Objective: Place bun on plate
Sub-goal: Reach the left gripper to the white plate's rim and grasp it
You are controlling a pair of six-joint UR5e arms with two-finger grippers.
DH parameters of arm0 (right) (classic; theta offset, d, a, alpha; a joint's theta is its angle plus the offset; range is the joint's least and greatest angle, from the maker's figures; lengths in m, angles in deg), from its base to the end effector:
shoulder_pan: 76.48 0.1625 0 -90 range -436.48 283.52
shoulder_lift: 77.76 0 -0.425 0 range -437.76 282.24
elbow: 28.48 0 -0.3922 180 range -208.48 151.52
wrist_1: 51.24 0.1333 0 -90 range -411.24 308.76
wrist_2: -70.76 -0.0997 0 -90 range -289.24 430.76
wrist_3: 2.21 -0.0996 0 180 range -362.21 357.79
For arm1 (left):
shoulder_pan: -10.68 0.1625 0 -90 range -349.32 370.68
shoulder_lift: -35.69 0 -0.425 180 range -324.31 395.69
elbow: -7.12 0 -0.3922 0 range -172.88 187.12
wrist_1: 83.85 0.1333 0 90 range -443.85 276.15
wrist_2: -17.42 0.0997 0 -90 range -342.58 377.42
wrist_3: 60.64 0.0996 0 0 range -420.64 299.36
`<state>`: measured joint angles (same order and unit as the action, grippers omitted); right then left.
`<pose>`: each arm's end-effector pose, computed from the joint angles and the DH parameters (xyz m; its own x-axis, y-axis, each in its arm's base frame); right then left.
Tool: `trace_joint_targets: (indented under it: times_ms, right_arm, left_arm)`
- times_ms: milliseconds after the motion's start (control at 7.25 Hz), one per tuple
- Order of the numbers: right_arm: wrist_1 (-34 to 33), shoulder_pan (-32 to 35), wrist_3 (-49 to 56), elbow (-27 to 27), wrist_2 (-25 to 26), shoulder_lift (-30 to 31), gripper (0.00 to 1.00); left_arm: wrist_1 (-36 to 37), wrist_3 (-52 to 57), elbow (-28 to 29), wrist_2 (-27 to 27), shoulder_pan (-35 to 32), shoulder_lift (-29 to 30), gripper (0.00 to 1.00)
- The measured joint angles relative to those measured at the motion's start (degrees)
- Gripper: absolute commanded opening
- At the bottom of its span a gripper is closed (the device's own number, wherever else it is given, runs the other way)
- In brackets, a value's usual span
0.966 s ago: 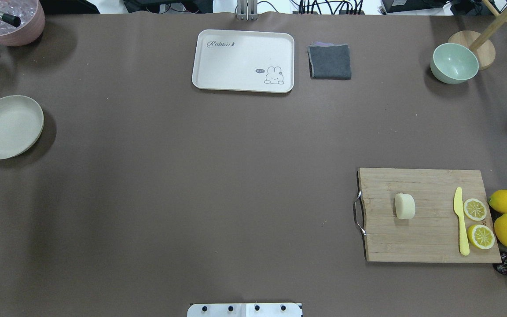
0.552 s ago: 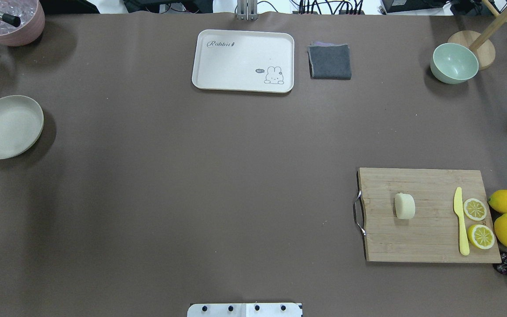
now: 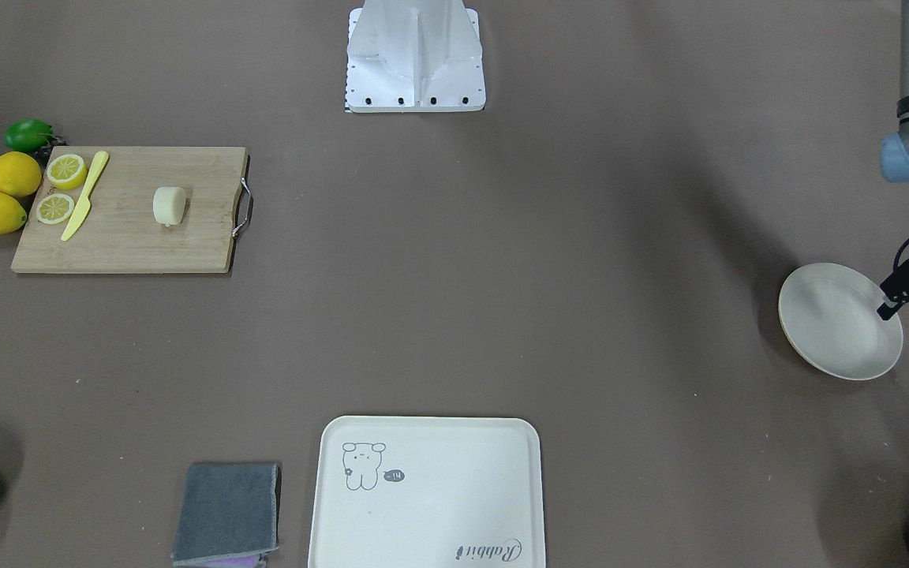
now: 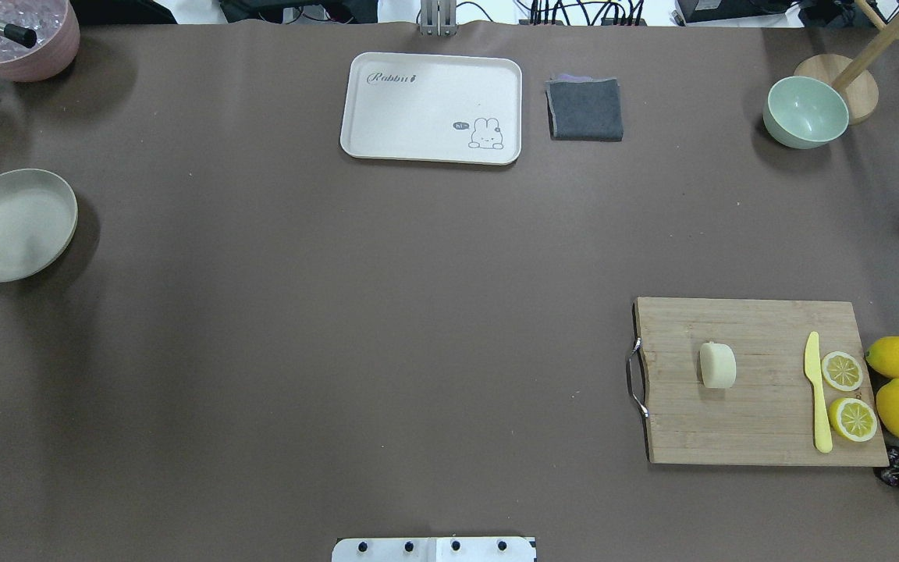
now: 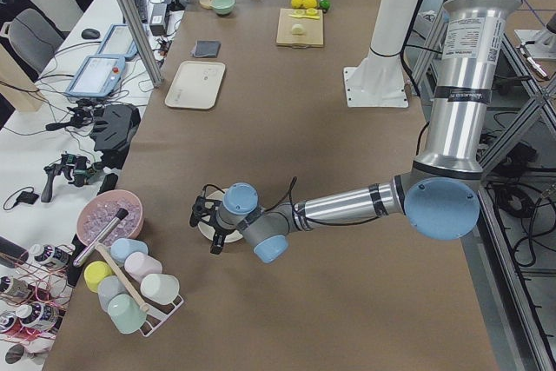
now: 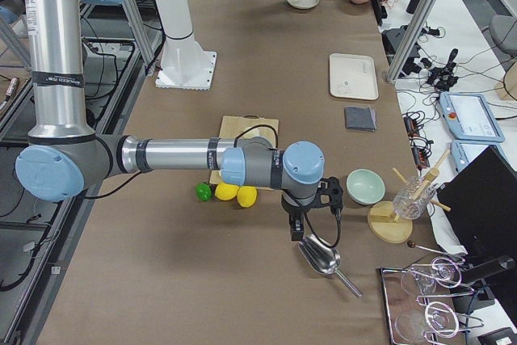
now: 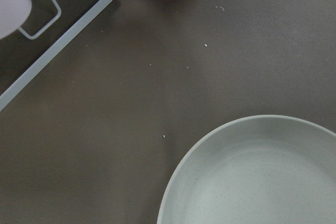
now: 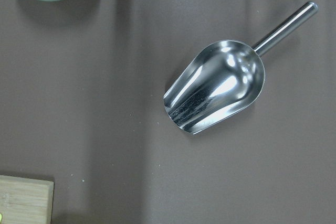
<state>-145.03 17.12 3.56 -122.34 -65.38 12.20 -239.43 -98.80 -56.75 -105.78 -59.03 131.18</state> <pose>0.0922 -0.4866 0.6296 0.6944 -0.0584 0.7172 0.0071 0.9972 0.0744 0.1124 -0.5311 0.7124 0.6633 0.1032 -0.7412 0.2090 0.9255 0.3159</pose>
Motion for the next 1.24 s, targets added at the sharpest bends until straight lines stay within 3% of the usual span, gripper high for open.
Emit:
trace_joint_targets:
  times_ms: [276, 552, 690, 966, 1241]
  right_arm:
    - [0.0, -0.1, -0.3, -0.3, 0.0, -0.2, 1.00]
    - [0.0, -0.2, -0.9, -0.8, 0.0, -0.2, 1.00]
    - [0.0, -0.2, -1.0, -1.0, 0.0, -0.2, 1.00]
    - [-0.1, -0.3, -1.0, -1.5, 0.0, -0.1, 1.00]
    - [-0.1, -0.3, -1.0, -1.7, 0.0, -0.1, 1.00]
  left_arm:
    - [-0.3, 0.3, 1.3, -0.1, 0.2, -0.3, 0.92]
    - [-0.3, 0.4, 2.1, -0.1, 0.3, -0.4, 0.49]
    - [-0.3, 0.4, 2.2, -0.2, 0.3, -0.5, 0.44]
    - [-0.2, 0.4, 2.2, -0.3, 0.6, -0.7, 0.44]
    - [-0.2, 0.3, 2.2, -0.3, 0.9, -0.7, 0.26]
